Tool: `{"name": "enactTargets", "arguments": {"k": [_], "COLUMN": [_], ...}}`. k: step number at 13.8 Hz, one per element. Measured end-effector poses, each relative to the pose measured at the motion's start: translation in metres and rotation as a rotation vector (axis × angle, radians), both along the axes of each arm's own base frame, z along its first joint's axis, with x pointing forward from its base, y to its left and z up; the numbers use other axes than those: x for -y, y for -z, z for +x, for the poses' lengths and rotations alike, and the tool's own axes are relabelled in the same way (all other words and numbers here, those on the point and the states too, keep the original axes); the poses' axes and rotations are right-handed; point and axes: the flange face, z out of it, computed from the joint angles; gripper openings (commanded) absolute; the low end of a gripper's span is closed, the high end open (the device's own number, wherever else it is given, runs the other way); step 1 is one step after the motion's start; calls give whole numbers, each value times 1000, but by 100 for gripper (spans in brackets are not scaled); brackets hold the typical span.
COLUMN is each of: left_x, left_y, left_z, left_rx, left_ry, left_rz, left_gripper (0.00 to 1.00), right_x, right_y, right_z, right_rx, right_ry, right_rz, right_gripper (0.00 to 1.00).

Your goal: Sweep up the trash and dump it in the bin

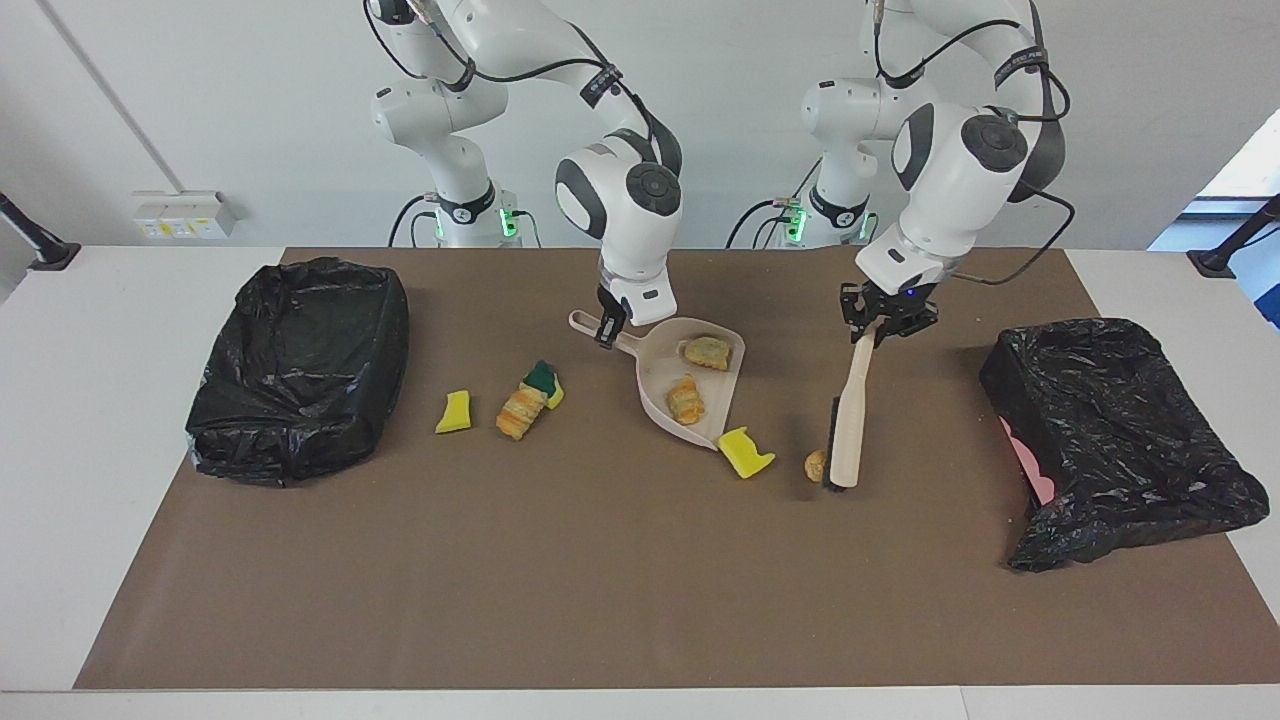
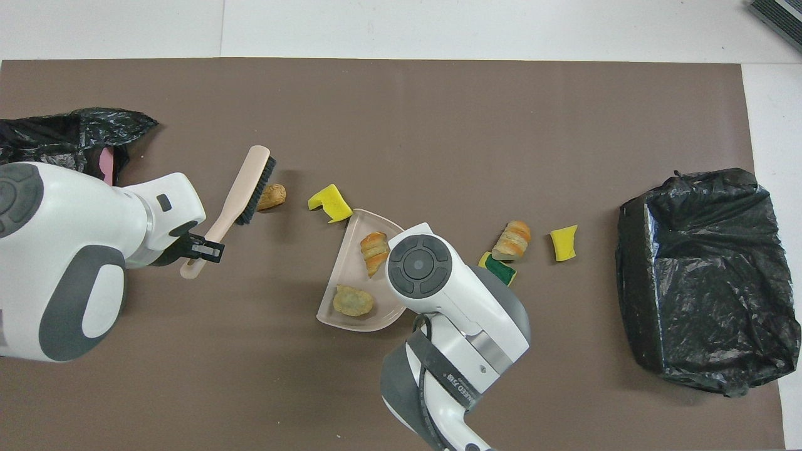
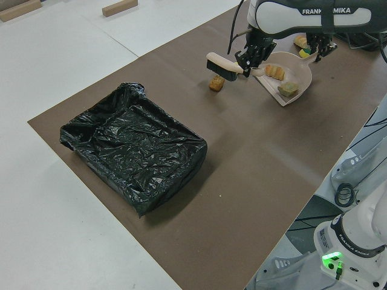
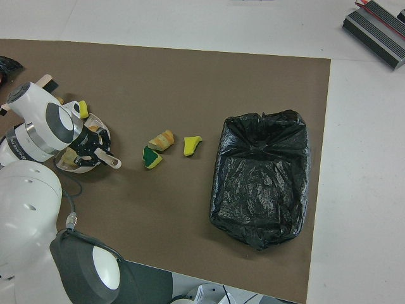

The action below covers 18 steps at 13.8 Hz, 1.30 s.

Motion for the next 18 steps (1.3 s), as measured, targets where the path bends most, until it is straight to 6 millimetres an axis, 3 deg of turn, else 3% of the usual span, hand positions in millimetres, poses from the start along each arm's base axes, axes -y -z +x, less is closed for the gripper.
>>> {"name": "enactTargets", "arguments": {"k": [2, 5, 10, 13, 18], "left_x": [-16, -39, -66, -50, 7], "left_y": [1, 18, 53, 76, 99], "left_z": [15, 33, 43, 34, 10], "left_rx": [35, 72, 51, 38, -15], "left_ry": [85, 156, 215, 254, 343], "left_rz": [-1, -4, -4, -6, -5], "left_gripper": [0, 0, 0, 0, 0], "right_x": [0, 0, 1, 1, 1], "right_y": [0, 0, 0, 0, 0], "right_z": [0, 0, 1, 1, 1], "right_rx": [0, 0, 1, 1, 2], "right_ry": [2, 2, 4, 4, 3], "right_rz": [0, 0, -1, -1, -3], "right_gripper": [0, 0, 0, 0, 0]}}
